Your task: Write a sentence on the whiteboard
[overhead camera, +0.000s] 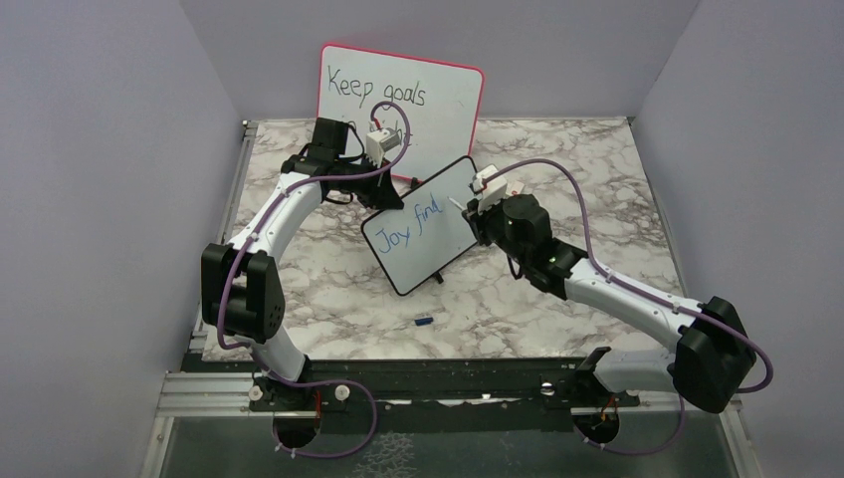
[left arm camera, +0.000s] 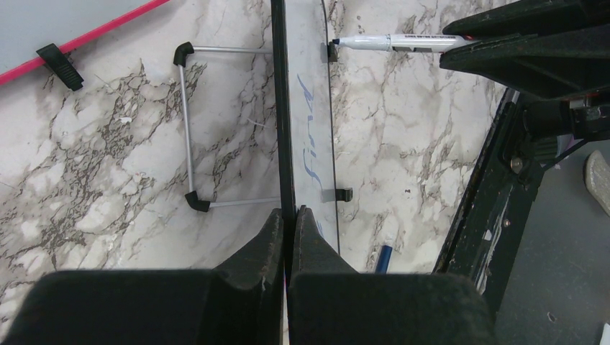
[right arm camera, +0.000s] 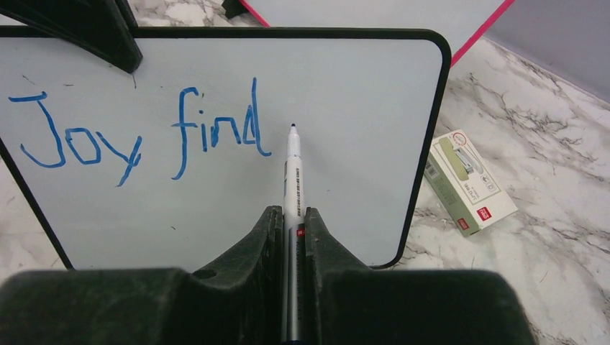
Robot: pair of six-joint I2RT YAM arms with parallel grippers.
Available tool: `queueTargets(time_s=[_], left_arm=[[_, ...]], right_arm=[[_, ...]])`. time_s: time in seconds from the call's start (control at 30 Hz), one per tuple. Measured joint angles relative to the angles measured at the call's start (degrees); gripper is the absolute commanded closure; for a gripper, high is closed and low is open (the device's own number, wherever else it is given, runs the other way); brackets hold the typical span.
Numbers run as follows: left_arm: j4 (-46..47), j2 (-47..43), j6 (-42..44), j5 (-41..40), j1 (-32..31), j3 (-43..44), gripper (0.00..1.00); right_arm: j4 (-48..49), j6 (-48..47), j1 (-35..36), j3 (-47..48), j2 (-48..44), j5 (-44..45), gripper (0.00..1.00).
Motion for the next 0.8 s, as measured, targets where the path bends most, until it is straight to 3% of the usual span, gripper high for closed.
queueTargets(time_s=[0.8], left_arm=[[0.0,0.0,-0.2,0.0,0.0,0.0,1.00]], right_arm=[[0.8,-0.9,-0.9,0.0,1.5,0.0,1.00]])
